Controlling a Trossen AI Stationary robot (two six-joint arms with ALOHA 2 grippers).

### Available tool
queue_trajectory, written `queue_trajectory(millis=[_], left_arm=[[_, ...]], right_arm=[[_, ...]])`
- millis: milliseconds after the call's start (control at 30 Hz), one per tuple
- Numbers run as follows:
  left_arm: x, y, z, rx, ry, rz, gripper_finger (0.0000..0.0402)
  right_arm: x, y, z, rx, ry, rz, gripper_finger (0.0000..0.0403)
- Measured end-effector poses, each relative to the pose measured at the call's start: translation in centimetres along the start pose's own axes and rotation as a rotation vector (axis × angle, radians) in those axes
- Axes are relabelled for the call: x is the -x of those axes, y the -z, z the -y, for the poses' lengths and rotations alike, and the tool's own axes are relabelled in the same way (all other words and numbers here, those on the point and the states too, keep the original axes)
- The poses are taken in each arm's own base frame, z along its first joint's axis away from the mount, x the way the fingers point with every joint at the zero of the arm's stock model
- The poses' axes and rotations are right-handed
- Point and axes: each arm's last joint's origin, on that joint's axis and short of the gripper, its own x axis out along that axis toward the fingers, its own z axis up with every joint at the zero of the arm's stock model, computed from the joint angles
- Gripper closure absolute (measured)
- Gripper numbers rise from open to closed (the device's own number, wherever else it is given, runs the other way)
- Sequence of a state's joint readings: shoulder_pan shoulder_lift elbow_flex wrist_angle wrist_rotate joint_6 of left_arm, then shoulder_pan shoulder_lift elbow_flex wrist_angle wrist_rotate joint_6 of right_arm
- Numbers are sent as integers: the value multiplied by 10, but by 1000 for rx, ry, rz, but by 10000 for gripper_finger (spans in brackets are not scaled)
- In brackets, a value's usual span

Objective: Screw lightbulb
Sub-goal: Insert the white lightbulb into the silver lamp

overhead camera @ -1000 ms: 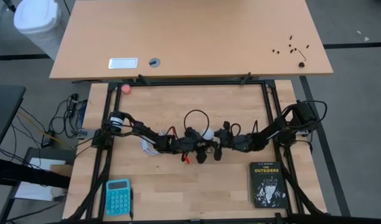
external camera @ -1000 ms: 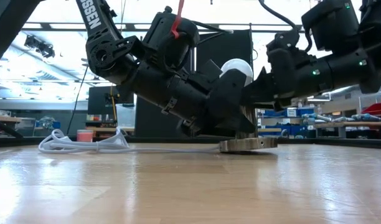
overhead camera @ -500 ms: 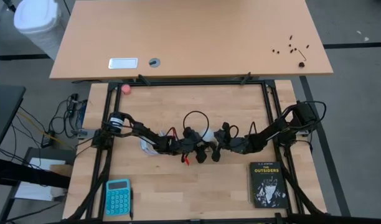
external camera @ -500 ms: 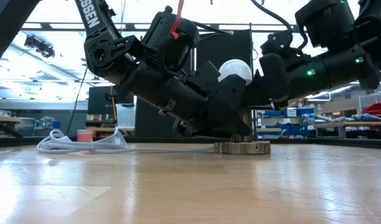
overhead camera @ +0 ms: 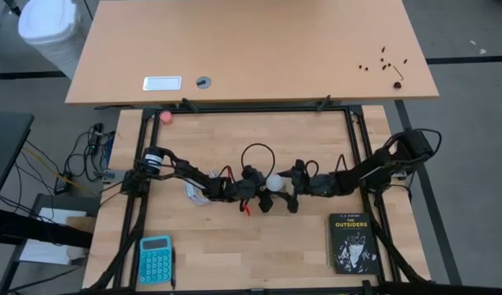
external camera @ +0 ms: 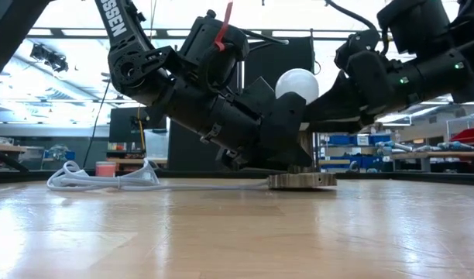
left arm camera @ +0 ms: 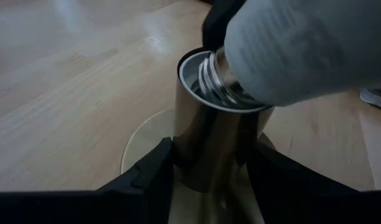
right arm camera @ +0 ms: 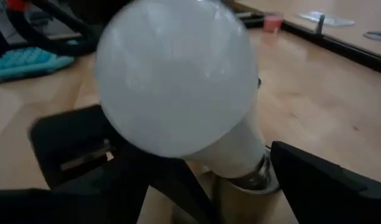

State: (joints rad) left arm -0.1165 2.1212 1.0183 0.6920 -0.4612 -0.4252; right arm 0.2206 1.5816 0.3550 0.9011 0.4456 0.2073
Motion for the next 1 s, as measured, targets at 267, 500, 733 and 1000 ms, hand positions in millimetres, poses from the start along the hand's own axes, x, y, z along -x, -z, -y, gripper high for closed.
queue_trajectory(millis=[267,500,733,1000], left_arm=[[0,0,1,-9,9,-5,213],[0,1,1,-13,13,-8,213],[0,1,1,-16,15,-9,213],[1,1,1,-16,18,-11,213]], right_arm=[[6,-10,2,46,-3,9,75],[6,-14,10,75,16,3,76],[4,-14,12,86,16,1,76],[0,-17,19,104,-28,10,82]])
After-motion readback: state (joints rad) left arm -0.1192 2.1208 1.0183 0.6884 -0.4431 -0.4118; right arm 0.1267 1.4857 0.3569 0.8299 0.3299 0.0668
